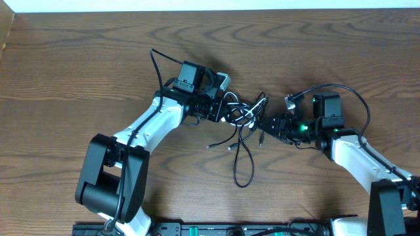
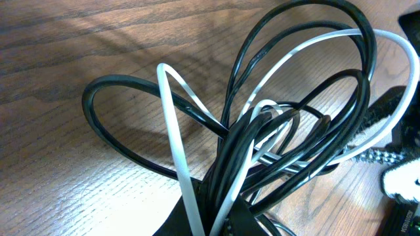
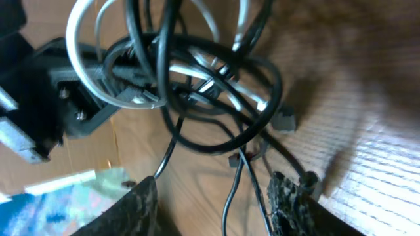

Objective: Untangle cables

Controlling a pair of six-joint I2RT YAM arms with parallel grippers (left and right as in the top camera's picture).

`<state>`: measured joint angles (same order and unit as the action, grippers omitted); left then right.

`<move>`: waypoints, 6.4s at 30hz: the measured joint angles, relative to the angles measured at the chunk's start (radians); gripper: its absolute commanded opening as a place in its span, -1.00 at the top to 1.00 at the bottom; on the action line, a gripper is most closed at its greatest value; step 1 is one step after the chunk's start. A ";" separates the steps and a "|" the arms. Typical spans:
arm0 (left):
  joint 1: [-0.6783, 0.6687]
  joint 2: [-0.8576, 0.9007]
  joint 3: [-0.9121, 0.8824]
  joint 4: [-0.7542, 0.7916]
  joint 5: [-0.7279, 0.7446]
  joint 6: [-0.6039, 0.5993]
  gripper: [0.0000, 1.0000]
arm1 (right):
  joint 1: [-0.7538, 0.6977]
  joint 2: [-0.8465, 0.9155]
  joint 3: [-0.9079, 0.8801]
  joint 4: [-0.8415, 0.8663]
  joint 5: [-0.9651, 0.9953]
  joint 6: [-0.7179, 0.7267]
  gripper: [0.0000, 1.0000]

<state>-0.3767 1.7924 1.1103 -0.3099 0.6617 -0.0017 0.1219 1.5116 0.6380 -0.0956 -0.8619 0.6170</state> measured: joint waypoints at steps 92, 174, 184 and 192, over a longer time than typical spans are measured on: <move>-0.034 0.005 0.000 -0.008 -0.012 0.049 0.85 | -0.041 -0.062 0.132 -0.343 0.089 -0.342 0.14; -0.043 0.005 0.000 -0.039 0.118 0.265 0.41 | 0.013 -0.068 0.139 -0.441 0.607 0.151 0.98; -0.049 0.005 0.000 -0.038 0.117 0.261 0.21 | 0.013 -0.068 0.139 -0.317 0.365 0.029 0.63; -0.053 0.005 0.000 -0.034 0.114 0.261 0.21 | 0.013 -0.068 0.139 -0.236 0.090 -0.108 -0.32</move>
<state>-0.4294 1.7973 1.1103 -0.3435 0.7753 0.2588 0.1349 1.4433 0.7769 -0.3313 -0.7723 0.5095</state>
